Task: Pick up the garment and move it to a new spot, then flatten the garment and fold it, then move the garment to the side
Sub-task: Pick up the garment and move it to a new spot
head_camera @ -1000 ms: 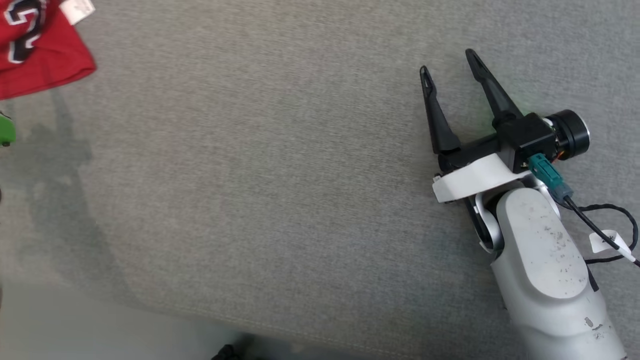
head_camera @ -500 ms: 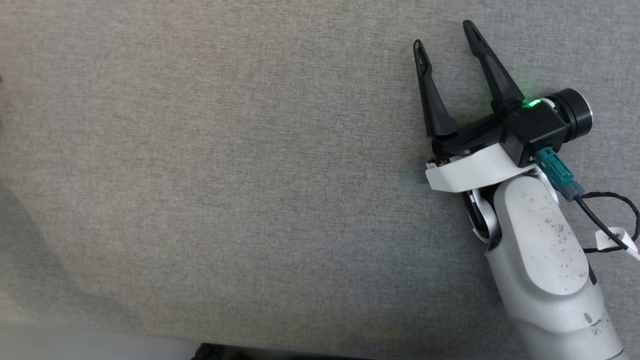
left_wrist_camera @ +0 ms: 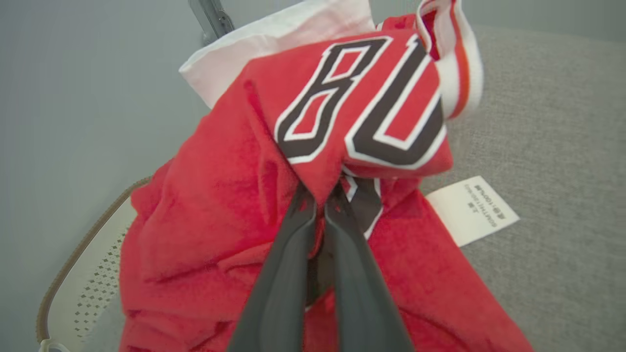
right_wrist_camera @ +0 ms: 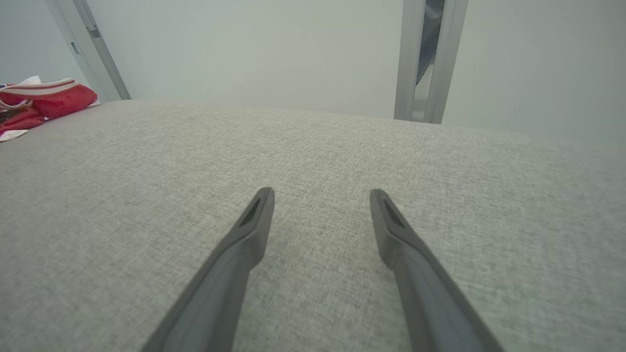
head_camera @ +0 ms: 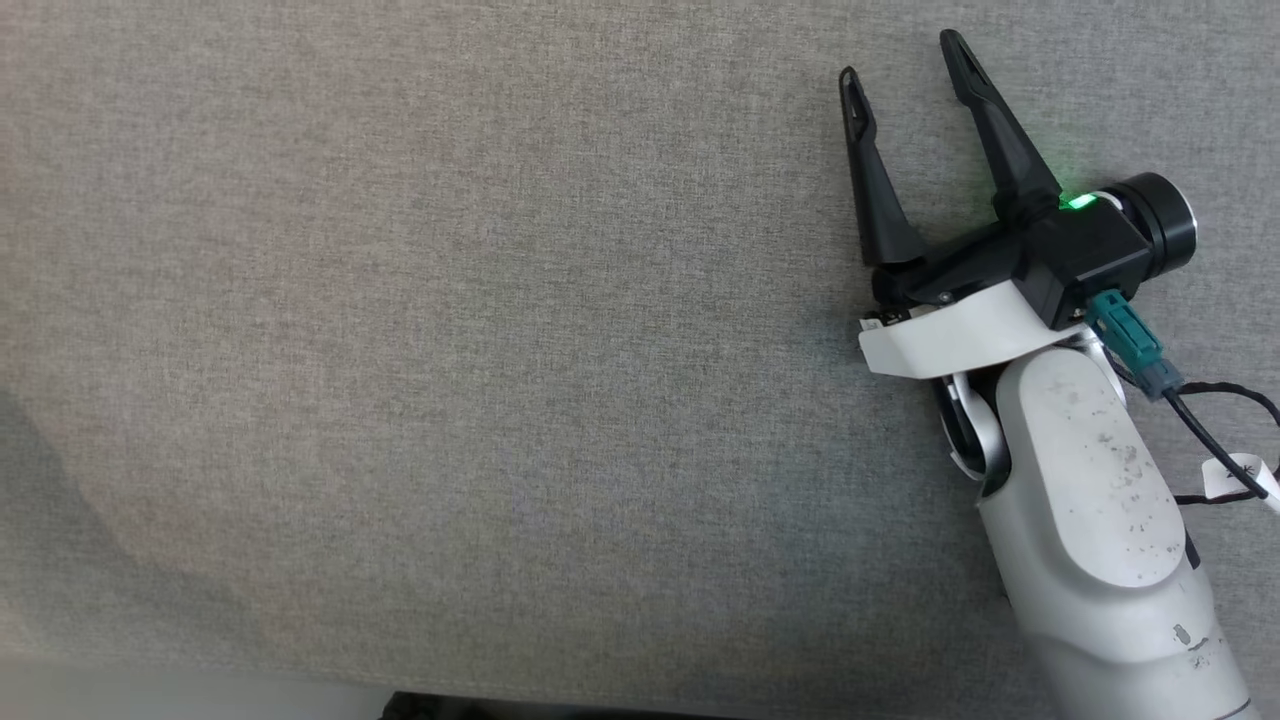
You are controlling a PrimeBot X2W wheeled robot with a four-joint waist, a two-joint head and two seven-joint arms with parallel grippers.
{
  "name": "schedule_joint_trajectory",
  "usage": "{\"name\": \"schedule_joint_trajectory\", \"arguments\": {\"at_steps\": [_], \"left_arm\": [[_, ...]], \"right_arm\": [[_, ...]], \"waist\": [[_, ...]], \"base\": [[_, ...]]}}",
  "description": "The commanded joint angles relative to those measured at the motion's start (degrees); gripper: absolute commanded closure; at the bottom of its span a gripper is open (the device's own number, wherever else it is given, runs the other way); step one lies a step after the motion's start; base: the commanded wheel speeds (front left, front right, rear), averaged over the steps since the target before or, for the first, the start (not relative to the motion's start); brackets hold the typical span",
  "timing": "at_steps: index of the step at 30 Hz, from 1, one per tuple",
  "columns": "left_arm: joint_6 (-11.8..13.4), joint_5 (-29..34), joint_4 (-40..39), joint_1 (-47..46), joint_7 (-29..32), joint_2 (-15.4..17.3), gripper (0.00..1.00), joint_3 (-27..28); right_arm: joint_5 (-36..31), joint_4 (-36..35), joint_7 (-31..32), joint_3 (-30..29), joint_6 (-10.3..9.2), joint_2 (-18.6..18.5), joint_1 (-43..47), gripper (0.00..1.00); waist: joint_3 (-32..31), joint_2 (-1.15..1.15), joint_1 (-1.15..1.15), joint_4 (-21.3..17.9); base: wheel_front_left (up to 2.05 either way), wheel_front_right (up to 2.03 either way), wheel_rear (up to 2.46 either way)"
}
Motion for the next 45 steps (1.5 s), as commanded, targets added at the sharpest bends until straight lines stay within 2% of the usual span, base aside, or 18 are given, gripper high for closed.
{"name": "schedule_joint_trajectory", "arguments": {"at_steps": [1,9,16,18,28,35,41,43,44,45], "left_arm": [[-0.17,0.71,-0.49,-1.80,-0.97,1.18,1.00,-0.48],[-0.17,6.87,-8.88,-5.89,-2.77,3.75,1.00,-3.51],[-0.17,12.19,-16.45,-7.08,-2.70,-0.51,1.00,-6.63],[-0.17,12.89,-17.39,-6.62,-2.70,-1.93,1.00,-7.51],[0.91,14.94,-25.21,1.78,-2.71,-14.14,1.00,-9.23],[1.19,15.84,-28.26,10.22,-2.71,-22.28,1.00,-9.40],[1.12,17.77,-30.34,18.31,-2.70,-27.38,1.00,-7.63],[1.17,18.66,-30.68,21.01,-2.70,-28.15,1.00,-6.58],[1.11,19.00,-30.82,22.11,-2.70,-28.50,0.96,-6.37],[1.02,19.21,-30.46,23.86,-2.70,-28.92,0.29,-5.85]], "right_arm": [[0.88,4.73,1.10,-1.74,-0.31,-2.68,4.48,0.00],[4.93,4.57,0.86,-0.26,-0.23,-1.81,3.74,0.00],[9.67,5.12,0.61,-1.04,-0.22,-1.61,4.88,0.00],[11.23,5.52,0.61,-1.02,-0.22,-1.59,5.88,0.00],[15.85,7.22,0.61,0.34,-0.22,-1.58,9.71,0.00],[16.32,7.78,0.60,0.86,-0.22,-1.57,11.40,0.00],[15.93,8.26,0.61,0.88,-0.22,-1.57,12.87,0.00],[15.81,8.44,0.60,0.81,-0.22,-1.60,13.44,0.00],[15.69,8.53,0.61,0.80,-0.22,-1.57,13.75,0.00],[15.67,8.68,0.61,0.74,-0.22,-1.57,14.07,0.00]], "waist": [[-1.11,0.00,0.00,-0.09],[-6.63,0.00,0.00,-1.32],[-13.28,0.00,0.00,-3.40],[-15.06,0.00,0.00,-4.36],[-21.54,0.00,0.00,-10.13],[-23.89,0.00,0.00,-13.62],[-25.60,0.00,0.00,-14.80],[-26.13,0.00,0.00,-14.73],[-26.41,0.00,0.00,-14.59],[-26.72,0.00,0.00,-14.41]], "base": [[0.00,0.00,0.00],[0.00,0.00,0.00],[0.00,0.00,0.00],[0.00,0.00,0.00],[0.00,0.00,0.00],[0.00,0.00,0.00],[0.00,0.00,0.00],[0.00,0.00,0.00],[0.00,0.00,0.00],[0.00,0.00,0.00]]}}
